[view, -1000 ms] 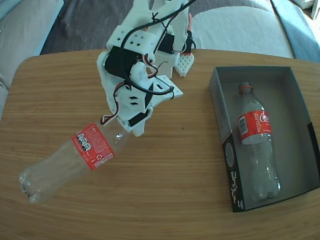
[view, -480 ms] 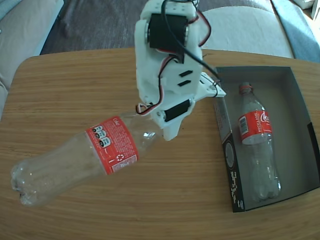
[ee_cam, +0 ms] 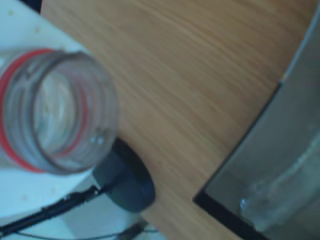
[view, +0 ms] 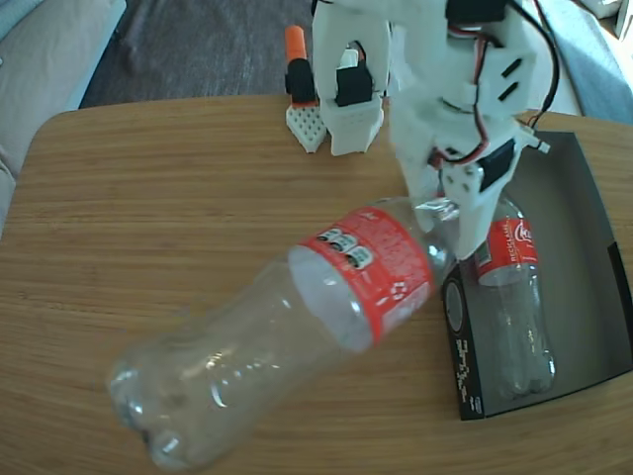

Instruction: Grasp the bottles and put them in the box.

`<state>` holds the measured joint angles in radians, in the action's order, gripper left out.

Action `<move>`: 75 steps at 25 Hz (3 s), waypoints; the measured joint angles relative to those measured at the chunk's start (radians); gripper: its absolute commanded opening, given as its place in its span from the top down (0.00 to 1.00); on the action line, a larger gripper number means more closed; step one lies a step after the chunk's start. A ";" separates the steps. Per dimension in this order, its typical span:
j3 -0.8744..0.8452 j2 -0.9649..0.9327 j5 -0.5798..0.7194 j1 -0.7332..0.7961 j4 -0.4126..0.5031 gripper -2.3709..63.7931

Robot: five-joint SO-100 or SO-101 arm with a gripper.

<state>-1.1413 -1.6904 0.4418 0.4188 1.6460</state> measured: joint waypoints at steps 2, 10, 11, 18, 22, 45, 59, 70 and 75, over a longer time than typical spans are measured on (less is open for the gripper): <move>0.032 0.000 -0.002 0.084 0.000 0.97; 0.041 0.000 -0.003 0.426 0.000 0.97; 0.041 0.000 -0.003 0.469 0.000 0.97; 0.041 0.052 0.006 0.699 0.000 0.97; 0.044 0.118 -0.003 0.749 0.000 0.97; 0.511 0.706 0.015 0.847 0.000 0.97; 0.322 0.706 0.078 0.847 0.000 0.97; 0.319 0.706 0.078 0.897 0.000 0.97; 0.319 0.706 0.078 0.885 0.000 0.97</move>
<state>-0.8222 -0.9848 0.5200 1.3039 1.6460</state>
